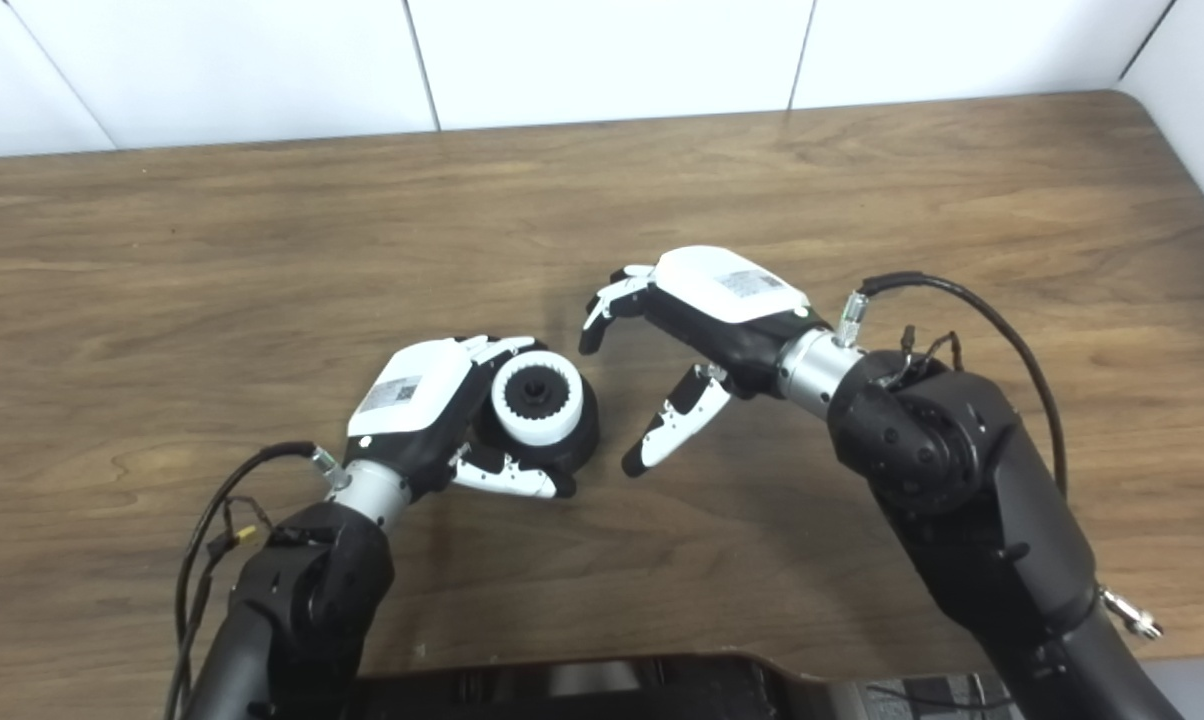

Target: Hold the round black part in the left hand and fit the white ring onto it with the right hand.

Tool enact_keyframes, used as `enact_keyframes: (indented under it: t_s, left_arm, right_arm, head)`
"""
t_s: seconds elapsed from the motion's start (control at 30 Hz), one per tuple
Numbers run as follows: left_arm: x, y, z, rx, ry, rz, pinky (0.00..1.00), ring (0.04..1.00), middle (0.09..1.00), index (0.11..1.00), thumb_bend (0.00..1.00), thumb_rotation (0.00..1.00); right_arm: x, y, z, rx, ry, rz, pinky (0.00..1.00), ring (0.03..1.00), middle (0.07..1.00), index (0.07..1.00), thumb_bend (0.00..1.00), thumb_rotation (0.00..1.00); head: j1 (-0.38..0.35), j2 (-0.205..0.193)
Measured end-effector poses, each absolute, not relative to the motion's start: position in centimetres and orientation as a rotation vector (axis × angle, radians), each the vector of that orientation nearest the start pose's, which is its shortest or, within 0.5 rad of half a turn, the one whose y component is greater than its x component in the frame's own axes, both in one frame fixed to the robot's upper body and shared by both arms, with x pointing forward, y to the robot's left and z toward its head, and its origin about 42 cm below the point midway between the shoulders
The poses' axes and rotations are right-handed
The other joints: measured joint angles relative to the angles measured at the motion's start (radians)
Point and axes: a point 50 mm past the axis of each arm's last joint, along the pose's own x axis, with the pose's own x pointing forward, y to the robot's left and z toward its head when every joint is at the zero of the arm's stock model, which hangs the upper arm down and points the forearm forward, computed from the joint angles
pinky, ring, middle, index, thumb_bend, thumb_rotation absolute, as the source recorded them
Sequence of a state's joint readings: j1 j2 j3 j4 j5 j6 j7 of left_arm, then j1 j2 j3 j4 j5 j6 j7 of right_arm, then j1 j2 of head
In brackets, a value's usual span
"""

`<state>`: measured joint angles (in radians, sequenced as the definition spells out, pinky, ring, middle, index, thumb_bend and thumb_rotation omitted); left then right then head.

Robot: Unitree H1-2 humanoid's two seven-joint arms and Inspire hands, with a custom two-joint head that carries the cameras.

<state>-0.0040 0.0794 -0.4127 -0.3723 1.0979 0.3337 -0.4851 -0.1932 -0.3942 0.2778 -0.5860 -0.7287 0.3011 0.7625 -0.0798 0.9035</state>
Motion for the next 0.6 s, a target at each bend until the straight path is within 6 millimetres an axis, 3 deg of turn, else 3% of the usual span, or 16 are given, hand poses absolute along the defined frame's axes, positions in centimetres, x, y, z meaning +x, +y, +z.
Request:
enact_keyframes:
  t_s: [0.33, 0.6]
  left_arm:
    - [25.6, 13.1, 16.9, 1.141, 0.115, -0.49, 1.0, 0.972, 0.975, 0.984, 1.0, 0.37]
    - [25.6, 15.0, 19.0, 1.185, 0.215, -0.485, 1.0, 0.996, 0.983, 0.999, 1.0, 0.35]
  right_arm:
    - [27.8, -20.8, 24.8, -1.152, -0.168, 0.625, 0.93, 0.935, 0.847, 0.687, 0.98, 0.29]
    - [28.0, -21.3, 24.9, -1.153, -0.163, 0.607, 0.94, 0.94, 0.852, 0.691, 0.98, 0.28]
  head:
    - [0.011, -0.005]
    - [0.017, -0.006]
